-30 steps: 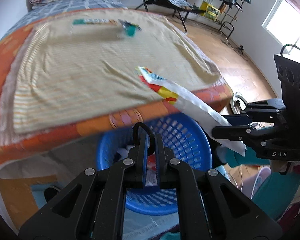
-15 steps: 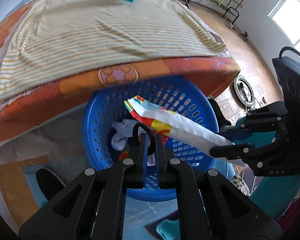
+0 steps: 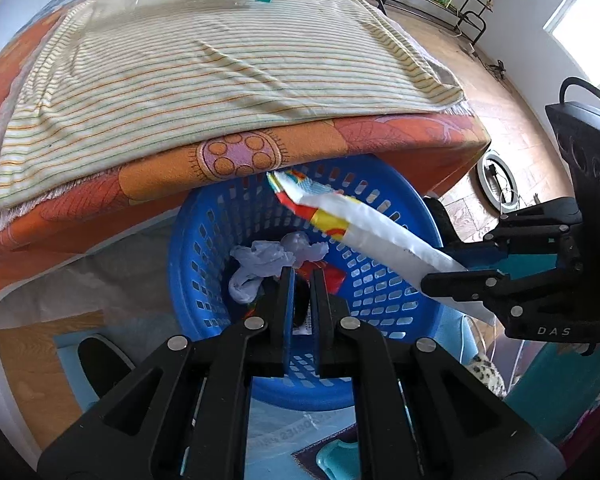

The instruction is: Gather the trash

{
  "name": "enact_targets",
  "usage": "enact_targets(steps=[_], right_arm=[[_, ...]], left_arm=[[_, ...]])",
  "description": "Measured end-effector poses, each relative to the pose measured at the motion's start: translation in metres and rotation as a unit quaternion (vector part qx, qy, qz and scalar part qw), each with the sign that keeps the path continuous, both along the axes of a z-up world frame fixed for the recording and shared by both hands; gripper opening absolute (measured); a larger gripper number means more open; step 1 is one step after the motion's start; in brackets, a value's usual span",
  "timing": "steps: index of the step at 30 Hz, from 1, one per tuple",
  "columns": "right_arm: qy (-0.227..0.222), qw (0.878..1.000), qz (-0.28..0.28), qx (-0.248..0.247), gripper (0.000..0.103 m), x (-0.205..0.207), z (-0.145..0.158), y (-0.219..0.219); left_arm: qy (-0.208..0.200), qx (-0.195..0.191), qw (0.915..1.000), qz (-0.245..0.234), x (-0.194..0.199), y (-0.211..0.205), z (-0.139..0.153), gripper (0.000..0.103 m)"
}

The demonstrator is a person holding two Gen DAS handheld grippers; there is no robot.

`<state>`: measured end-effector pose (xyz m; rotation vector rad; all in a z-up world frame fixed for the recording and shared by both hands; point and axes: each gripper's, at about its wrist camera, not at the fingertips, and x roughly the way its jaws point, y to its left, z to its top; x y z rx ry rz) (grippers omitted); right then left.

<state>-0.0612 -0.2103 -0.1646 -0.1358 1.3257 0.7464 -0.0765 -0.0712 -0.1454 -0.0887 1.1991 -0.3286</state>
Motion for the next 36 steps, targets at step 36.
enact_targets(steps=[36], right_arm=[[-0.115, 0.989, -0.083, 0.033, 0.059, 0.038, 0.057, -0.021]], left_arm=[[-0.095, -0.013, 0.9951, 0.024, 0.047, 0.013, 0.066, 0.044]])
